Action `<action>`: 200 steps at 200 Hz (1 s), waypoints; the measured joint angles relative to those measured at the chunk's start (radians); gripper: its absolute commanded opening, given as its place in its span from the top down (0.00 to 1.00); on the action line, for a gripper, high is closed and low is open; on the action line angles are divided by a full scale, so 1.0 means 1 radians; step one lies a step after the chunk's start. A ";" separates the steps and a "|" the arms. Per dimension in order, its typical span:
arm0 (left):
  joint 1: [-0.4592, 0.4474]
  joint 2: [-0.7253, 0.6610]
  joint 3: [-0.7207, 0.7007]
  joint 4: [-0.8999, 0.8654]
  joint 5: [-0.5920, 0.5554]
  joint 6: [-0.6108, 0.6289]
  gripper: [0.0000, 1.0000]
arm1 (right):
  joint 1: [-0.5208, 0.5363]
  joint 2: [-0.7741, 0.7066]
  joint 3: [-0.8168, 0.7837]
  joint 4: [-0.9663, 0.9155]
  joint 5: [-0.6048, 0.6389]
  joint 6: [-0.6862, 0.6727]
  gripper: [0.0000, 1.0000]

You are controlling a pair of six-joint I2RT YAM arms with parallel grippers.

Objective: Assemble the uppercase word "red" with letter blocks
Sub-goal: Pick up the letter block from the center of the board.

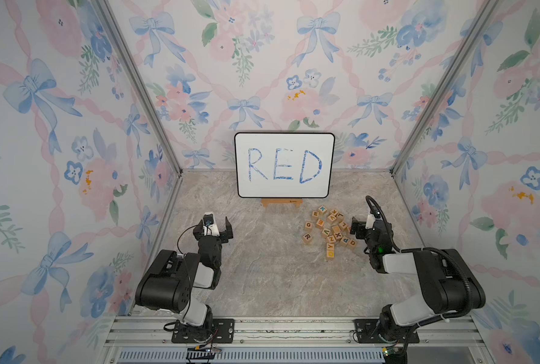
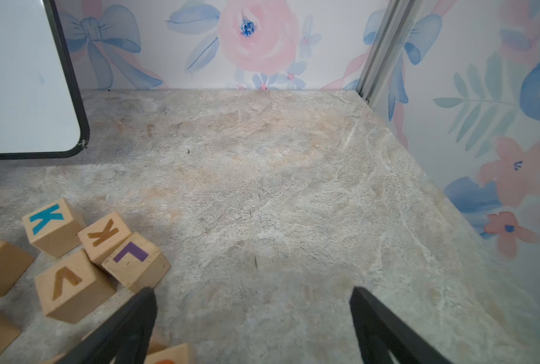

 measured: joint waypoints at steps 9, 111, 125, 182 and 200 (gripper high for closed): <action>0.000 0.000 0.000 0.000 0.004 0.000 0.02 | 0.000 0.000 0.000 0.000 0.000 0.000 0.03; 0.000 0.000 0.000 0.000 0.014 0.003 0.02 | 0.000 0.000 0.000 0.000 0.000 0.000 0.03; 0.000 0.000 0.000 0.000 0.014 0.003 0.02 | 0.000 0.000 0.000 0.000 0.000 0.000 0.03; 0.000 0.000 0.000 0.000 0.014 0.003 0.02 | -0.001 0.000 0.000 0.000 -0.003 0.000 0.03; 0.000 0.000 0.000 0.000 0.014 0.003 0.02 | -0.001 -0.002 0.004 -0.011 -0.003 0.000 0.03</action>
